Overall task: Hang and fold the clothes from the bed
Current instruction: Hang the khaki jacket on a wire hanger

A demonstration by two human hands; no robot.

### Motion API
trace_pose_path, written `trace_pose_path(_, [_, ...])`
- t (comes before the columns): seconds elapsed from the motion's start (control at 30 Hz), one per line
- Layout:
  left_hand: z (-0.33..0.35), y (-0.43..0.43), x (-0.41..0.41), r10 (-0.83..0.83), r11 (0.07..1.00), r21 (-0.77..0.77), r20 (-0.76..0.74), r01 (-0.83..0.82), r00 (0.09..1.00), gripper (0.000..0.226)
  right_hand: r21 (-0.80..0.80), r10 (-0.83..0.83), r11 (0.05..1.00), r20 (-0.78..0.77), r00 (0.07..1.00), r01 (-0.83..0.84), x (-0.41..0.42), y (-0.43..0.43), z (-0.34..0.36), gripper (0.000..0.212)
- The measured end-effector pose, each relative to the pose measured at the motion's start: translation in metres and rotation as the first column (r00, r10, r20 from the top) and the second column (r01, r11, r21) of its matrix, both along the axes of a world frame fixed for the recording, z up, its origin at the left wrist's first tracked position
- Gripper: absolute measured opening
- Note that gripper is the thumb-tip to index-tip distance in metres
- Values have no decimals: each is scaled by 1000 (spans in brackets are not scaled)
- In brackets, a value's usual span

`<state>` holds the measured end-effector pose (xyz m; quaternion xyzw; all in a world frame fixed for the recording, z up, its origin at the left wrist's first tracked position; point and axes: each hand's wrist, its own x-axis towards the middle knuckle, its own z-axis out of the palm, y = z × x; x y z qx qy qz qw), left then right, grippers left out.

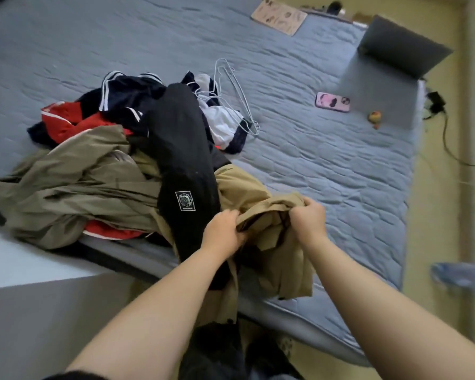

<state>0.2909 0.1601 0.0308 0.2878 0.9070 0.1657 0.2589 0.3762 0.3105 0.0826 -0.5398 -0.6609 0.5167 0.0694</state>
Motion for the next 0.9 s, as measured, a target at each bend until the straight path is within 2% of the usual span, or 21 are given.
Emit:
trace_pose_path(0.03, [3, 14, 15, -7, 1000, 18, 33, 7, 999, 22, 34, -44, 998, 31, 999, 43, 15, 9, 3, 23])
trace_pose_path(0.1, [12, 42, 44, -60, 997, 44, 110, 56, 992, 14, 111, -123, 987, 92, 988, 113, 48, 30, 12, 20])
trace_pose_path(0.17, [23, 71, 71, -146, 988, 95, 253, 125, 956, 11, 185, -185, 970, 138, 973, 158, 84, 52, 22, 3])
trace_pose_path(0.27, [31, 114, 109, -281, 956, 216, 466, 200, 839, 14, 261, -316, 927, 162, 935, 268, 144, 87, 23, 25])
trace_pose_path(0.3, [31, 127, 121, -300, 950, 239, 516, 202, 802, 9, 273, -360, 911, 160, 919, 309, 163, 100, 21, 31])
trace_pose_path(0.33, [29, 139, 133, -296, 948, 270, 555, 168, 777, 2, 263, -391, 902, 161, 906, 342, 180, 111, 18, 35])
trace_pose_path(0.37, [25, 151, 144, -253, 952, 291, 581, 93, 774, 7, 245, -407, 900, 171, 897, 361, 194, 121, 12, 37])
trace_pose_path(0.43, [17, 169, 160, -72, 946, 296, 597, -136, 799, 17, 185, -389, 917, 223, 894, 353, 219, 136, -4, 42])
trace_pose_path(0.5, [5, 179, 168, 92, 927, 244, 586, -284, 805, 34, 98, -345, 938, 262, 901, 331, 237, 140, -23, 62])
trace_pose_path(0.53, [-4, 179, 170, 121, 937, 205, 571, -284, 812, 42, 48, -318, 947, 279, 906, 318, 243, 138, -32, 69])
trace_pose_path(0.63, [-37, 166, 174, 95, 991, 33, 504, -130, 858, 58, -159, -201, 953, 308, 930, 258, 255, 117, -64, 74])
trace_pose_path(0.7, [-66, 149, 177, 67, 995, -93, 487, -24, 871, 63, -283, -125, 934, 314, 941, 219, 258, 99, -89, 76])
trace_pose_path(0.8, [-104, 120, 179, 61, 966, -248, 496, 74, 866, 66, -349, -89, 917, 287, 954, 190, 262, 74, -123, 78])
trace_pose_path(0.9, [-130, 96, 186, 97, 950, -300, 555, 89, 826, 67, -353, -23, 926, 296, 955, 132, 264, 62, -145, 80])
